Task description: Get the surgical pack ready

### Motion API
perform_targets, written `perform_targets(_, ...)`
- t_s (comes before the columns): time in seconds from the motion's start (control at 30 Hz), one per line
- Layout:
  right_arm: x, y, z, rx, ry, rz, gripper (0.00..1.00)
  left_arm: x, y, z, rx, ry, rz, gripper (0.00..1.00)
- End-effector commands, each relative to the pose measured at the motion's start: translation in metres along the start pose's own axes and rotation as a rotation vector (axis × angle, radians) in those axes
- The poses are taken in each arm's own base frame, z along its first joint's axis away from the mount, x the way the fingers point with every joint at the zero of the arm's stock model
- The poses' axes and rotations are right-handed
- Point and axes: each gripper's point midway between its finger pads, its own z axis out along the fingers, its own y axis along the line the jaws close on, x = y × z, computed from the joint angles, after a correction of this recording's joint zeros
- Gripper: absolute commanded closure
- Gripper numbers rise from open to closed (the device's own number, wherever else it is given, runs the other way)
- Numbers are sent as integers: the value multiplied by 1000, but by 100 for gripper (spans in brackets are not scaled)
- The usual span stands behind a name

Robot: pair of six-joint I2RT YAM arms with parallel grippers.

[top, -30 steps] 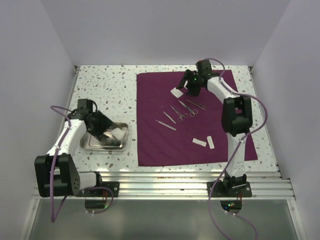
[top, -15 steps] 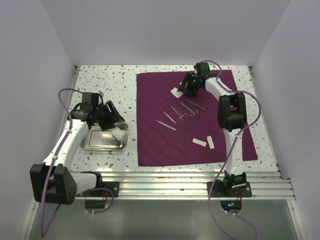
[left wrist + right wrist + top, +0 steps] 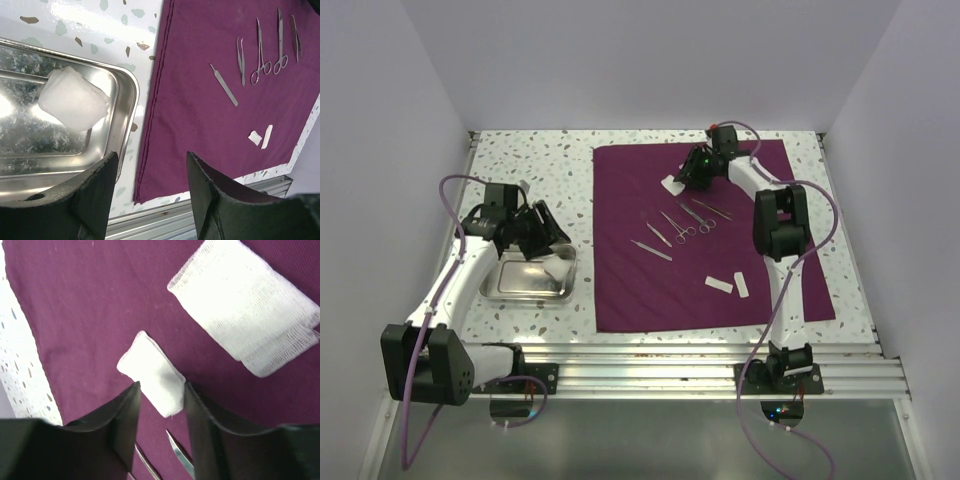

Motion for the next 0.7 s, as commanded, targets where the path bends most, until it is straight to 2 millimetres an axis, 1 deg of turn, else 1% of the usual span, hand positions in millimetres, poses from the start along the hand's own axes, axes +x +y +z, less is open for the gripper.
perform_targets(0.0, 5, -2, 19, -7, 9, 2, 57, -16, -17, -7, 54, -47, 46, 40)
perform_targets(0.07, 4, 5, 20, -27, 9, -5, 64, -15, -16, -7, 53, -43, 47, 39)
perform_targets(0.1, 3, 8, 19, -36, 12, -7, 72, -15, -17, -7, 55, -43, 47, 39)
perform_targets(0.17, -3, 15, 14, -47, -2, -10, 79, -15, -17, -6, 58, -41, 47, 39)
perform_targets(0.2, -7, 19, 12, -55, -13, -12, 86, -15, -17, -6, 59, -42, 45, 39)
perform_targets(0.23, -14, 25, 8, -60, -29, -19, 90, -15, -16, -5, 58, -41, 46, 40)
perform_targets(0.27, -17, 28, 6, -66, -36, -24, 99, -14, -16, -4, 59, -37, 42, 39)
perform_targets(0.4, -39, 46, -6, -104, -91, -78, 100, -13, -17, -1, 68, -27, 40, 40)
perform_targets(0.43, -47, 54, -10, -119, -111, -107, 100, -13, -17, 0, 71, -27, 37, 40)
perform_targets(0.5, -57, 60, -15, -126, -140, -131, 100, -13, -17, 1, 73, -25, 37, 40)
perform_targets(0.53, -61, 61, -17, -126, -152, -135, 100, -13, -17, 2, 74, -23, 38, 40)
perform_targets(0.6, -67, 56, -15, -118, -164, -122, 100, -12, -16, 3, 72, -16, 37, 40)
perform_targets(0.63, -73, 58, -17, -123, -177, -114, 100, -11, -16, 4, 72, -12, 38, 40)
perform_targets(0.67, -76, 56, -17, -118, -182, -105, 100, -11, -16, 4, 74, -13, 38, 40)
